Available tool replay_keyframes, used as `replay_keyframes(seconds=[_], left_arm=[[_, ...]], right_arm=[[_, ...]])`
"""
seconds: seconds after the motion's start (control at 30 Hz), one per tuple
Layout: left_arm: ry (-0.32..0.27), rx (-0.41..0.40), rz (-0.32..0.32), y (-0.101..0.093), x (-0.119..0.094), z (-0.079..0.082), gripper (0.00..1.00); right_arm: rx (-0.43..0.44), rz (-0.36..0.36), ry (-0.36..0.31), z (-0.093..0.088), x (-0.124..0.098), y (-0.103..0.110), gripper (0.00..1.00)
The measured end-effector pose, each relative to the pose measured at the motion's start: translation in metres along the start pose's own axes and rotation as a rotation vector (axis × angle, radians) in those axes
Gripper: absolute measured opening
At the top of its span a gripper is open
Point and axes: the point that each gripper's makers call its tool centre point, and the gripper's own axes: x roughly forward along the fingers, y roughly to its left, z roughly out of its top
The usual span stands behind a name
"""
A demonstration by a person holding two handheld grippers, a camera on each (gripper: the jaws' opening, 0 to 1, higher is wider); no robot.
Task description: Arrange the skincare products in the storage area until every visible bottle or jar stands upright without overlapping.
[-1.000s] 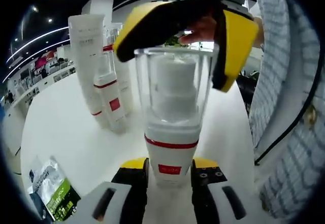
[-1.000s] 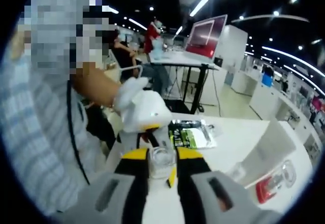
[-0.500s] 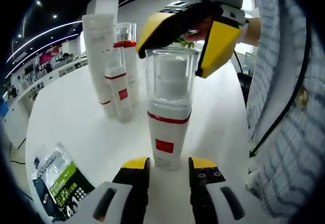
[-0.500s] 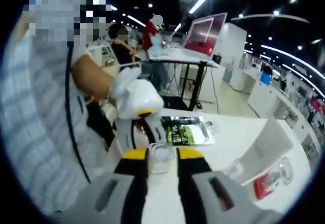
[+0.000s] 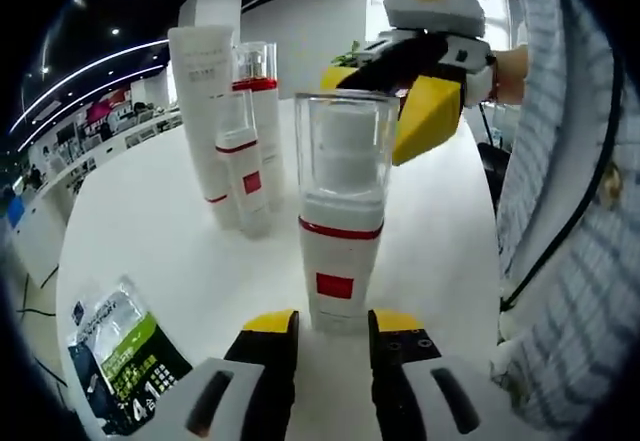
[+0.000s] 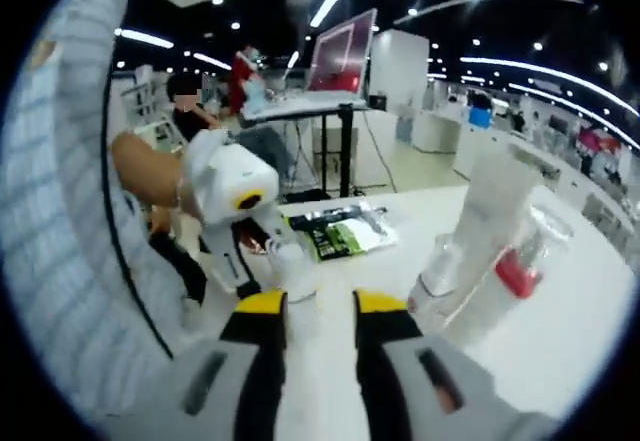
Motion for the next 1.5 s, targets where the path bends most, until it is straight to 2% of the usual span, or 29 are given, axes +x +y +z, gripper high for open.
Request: replay_keyframes(seconds=[0.03,0.1,0.17,0.43,0.8,1.0,1.17,1.3,1.5], left_arm=[[-0.004,-0.009,0.008,0.001,0.001,0.001,0.28],[-0.006,-0.018,0.018,0.003,0.002,0.002,0.28],[-0.013,-0.025,0.025,0.003,0.003,0.003,0.27],[0.017,0.001,0.058,-0.001,0.002,0.002,0.26],[0.049,-0.006,0.062,0.001,-0.007,-0.006,0.27],[0.062,0.045,0.068,0.002,-0.009,-0.008,0.26],[0.069,0.059,0.081,0.004,-0.01,-0.009,0.21],[0.076,0.085,0.073,0.0,-0.008,-0.008,0.21],[0.073,0.097,0.062,-0.006,-0.004,-0.003,0.21]], right_arm=[[0.037,0.0,-0.003,-0.005,0.003,0.0,0.24],[0.197,0.017,0.019,-0.027,0.015,0.004,0.24],[0.251,0.025,0.028,-0.035,0.021,0.004,0.24],[0.232,0.045,0.015,-0.035,0.034,0.012,0.23],[0.216,-0.019,0.056,-0.046,0.039,-0.005,0.19],[0.163,-0.028,0.083,-0.049,0.038,-0.006,0.18],[0.162,-0.011,0.06,-0.039,0.032,0.006,0.2],[0.123,-0.054,0.061,-0.037,0.035,0.006,0.21],[0.13,-0.078,0.053,-0.036,0.033,0.006,0.21]])
